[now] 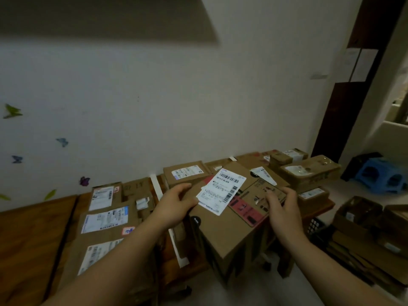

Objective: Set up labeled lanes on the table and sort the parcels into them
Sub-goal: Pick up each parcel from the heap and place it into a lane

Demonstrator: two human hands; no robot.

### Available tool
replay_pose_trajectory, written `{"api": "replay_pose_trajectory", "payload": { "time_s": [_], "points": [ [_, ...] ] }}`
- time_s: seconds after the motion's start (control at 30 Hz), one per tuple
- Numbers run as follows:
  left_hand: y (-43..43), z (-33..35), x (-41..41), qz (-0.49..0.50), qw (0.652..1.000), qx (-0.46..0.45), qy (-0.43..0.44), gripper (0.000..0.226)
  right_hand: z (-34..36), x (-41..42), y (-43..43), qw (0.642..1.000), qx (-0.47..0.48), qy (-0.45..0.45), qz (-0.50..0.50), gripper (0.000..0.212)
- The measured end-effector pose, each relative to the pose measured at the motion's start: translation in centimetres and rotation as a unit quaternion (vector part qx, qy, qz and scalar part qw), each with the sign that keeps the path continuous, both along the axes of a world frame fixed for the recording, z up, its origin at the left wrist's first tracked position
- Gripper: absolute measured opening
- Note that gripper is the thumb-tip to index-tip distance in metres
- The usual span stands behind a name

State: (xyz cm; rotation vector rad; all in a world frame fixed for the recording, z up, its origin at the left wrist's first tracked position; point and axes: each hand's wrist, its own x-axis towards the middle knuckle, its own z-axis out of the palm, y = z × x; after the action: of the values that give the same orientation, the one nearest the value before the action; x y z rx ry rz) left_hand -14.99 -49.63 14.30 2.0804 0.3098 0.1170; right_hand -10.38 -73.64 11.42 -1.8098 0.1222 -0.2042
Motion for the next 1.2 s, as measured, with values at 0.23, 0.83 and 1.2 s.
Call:
{"api": "replay_pose_trajectory", "payload": {
  "time_s": [0.23,0.83,1.2],
  "points": [
    [3.5,2.1,3.6,0.063,0.994,0.033,-0.087,0.061,1.2,3.0,4.5,1.0,0.01,-0.002,0.015,0.029],
    [6.0,-2.0,8.9,0.11,0.994,-0.011,0.005,0.074,-1.6,11.0,7.6,0.977,-0.136,0.053,0.156,0.043],
    [4.9,-1.1,11.9,0.043,0.957,0.268,0.103,0.071,1.4,17.8,7.9,0.82,-0.416,-0.06,0.387,0.062]
  ]
}}
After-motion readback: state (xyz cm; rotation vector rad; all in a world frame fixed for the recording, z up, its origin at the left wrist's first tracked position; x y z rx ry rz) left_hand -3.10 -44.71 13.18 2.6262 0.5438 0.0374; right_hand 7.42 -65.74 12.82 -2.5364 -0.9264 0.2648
